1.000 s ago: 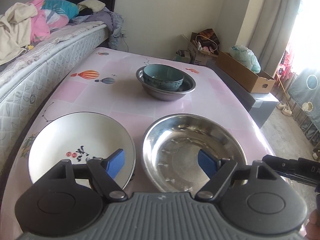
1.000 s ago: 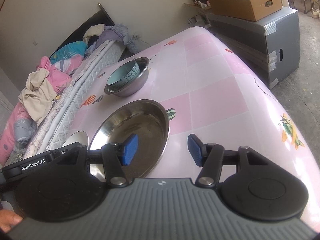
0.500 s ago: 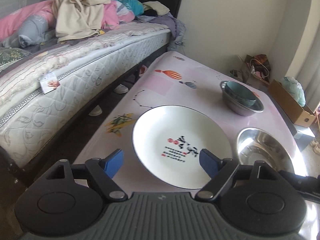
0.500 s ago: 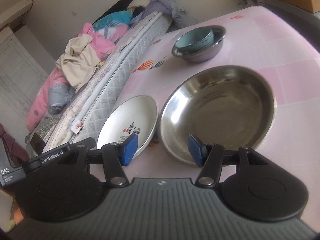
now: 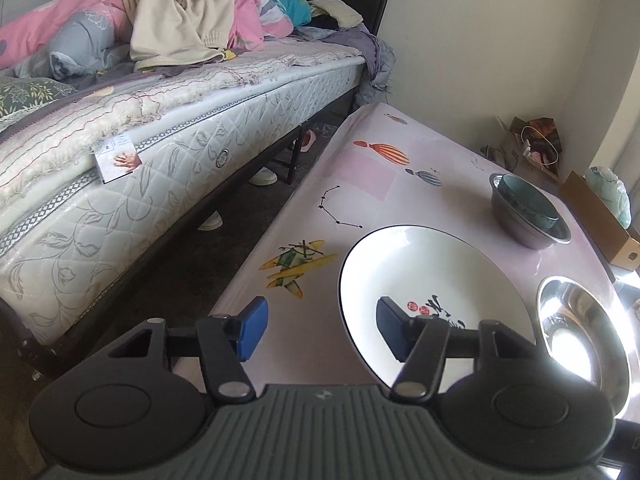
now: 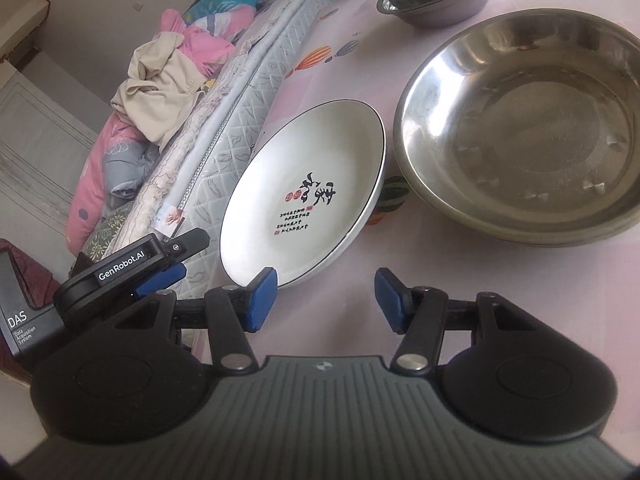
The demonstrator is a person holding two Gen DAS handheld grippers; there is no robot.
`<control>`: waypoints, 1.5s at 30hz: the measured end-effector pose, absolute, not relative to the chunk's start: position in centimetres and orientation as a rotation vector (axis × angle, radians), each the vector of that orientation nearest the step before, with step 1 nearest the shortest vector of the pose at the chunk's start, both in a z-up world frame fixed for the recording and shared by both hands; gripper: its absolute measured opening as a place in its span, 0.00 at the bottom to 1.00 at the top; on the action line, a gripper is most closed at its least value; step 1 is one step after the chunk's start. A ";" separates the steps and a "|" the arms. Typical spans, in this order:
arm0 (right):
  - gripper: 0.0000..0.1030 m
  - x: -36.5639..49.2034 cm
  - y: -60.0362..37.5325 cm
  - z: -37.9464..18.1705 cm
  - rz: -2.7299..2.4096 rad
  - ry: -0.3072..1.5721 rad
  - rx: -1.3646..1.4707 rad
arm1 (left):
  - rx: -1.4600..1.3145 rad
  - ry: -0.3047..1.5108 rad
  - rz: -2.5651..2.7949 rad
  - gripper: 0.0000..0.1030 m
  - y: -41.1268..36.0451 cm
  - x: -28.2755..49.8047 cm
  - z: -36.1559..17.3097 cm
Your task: Organize plates and bowls
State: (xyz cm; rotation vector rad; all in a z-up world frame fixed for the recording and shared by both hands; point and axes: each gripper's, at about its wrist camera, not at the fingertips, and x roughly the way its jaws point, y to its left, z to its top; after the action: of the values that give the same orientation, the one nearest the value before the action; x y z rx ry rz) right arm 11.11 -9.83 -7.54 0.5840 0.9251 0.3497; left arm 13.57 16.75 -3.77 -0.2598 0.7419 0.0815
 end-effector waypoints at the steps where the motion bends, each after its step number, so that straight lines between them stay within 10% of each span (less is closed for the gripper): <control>1: 0.52 11.3 -9.8 -7.7 0.344 0.919 0.592 | -0.256 0.746 0.077 0.56 16.8 14.1 -3.9; 20: 0.27 14.9 -9.4 -10.0 0.259 0.862 0.641 | -0.186 0.858 0.005 0.19 15.4 20.0 -6.3; 45: 0.18 10.4 -10.6 -9.1 0.306 0.914 0.525 | -0.232 0.923 -0.098 0.17 15.4 11.0 -5.0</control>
State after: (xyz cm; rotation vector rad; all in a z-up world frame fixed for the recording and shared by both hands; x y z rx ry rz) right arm 10.40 -10.60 -9.07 0.5248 0.9136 0.3058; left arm 11.01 15.39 -4.99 -0.2325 0.9235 -0.0978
